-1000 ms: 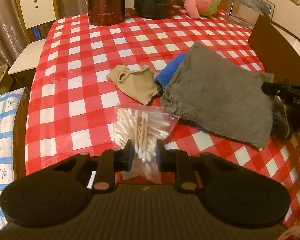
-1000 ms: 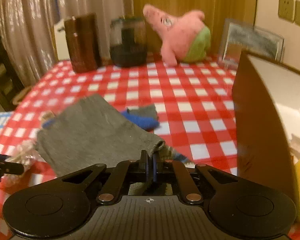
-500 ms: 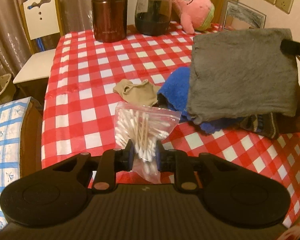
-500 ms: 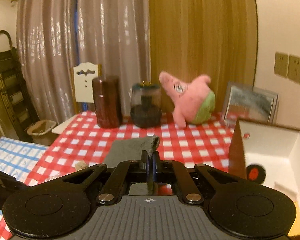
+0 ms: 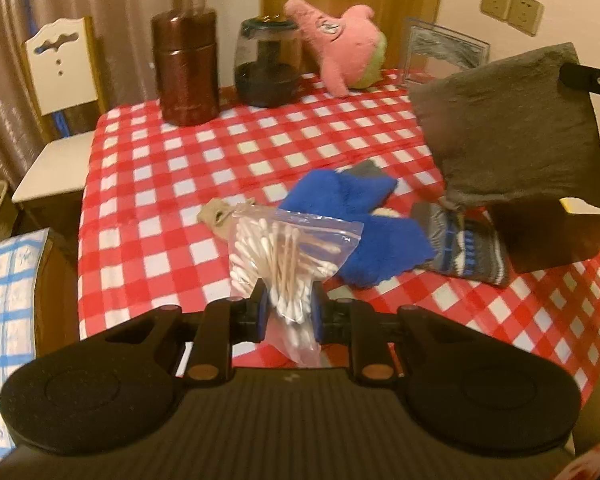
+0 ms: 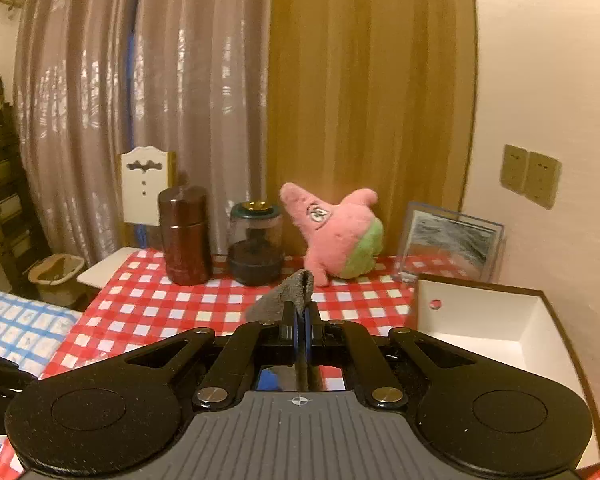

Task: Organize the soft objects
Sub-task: 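Lift the grey cloth and cotton-swab bag over the brown box with both tools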

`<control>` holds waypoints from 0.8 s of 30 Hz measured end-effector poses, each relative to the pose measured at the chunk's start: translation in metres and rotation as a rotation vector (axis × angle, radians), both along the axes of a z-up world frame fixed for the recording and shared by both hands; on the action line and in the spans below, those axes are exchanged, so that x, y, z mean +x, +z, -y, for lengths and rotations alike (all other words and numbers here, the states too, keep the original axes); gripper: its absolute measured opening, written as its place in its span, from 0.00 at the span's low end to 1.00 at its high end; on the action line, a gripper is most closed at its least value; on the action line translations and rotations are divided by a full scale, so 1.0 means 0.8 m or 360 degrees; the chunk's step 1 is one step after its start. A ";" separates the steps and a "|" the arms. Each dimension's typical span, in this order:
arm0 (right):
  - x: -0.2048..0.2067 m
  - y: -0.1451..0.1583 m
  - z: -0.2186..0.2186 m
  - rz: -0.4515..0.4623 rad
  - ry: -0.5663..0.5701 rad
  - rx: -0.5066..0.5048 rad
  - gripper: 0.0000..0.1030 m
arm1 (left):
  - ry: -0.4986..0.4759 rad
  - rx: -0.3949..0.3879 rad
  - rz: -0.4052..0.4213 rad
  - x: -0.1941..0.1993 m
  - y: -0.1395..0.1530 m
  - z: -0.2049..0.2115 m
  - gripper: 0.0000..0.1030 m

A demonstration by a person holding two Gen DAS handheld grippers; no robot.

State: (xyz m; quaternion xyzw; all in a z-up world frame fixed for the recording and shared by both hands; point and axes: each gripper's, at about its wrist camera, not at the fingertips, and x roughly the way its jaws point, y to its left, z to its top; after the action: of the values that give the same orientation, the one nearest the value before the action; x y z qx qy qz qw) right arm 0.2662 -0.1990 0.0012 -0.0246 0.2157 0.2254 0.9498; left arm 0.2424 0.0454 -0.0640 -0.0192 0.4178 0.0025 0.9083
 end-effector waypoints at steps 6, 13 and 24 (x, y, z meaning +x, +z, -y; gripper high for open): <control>-0.006 0.021 0.025 0.0011 -0.0048 0.0026 0.03 | -0.0109 0.0012 0.0054 0.025 0.027 0.022 0.18; -0.009 0.047 0.057 0.0074 -0.0133 0.0041 0.03 | -0.0259 0.0045 0.0121 0.066 0.059 0.061 0.18; 0.004 0.079 0.127 0.0159 -0.0356 0.0051 0.03 | -0.0534 0.0016 0.0211 0.123 0.092 0.154 0.18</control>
State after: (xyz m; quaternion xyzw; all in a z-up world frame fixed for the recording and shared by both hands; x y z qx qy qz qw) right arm 0.2691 -0.3002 0.0646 0.0036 0.1659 0.1201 0.9788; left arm 0.3404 -0.0781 0.0099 0.0551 0.3543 -0.1483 0.9217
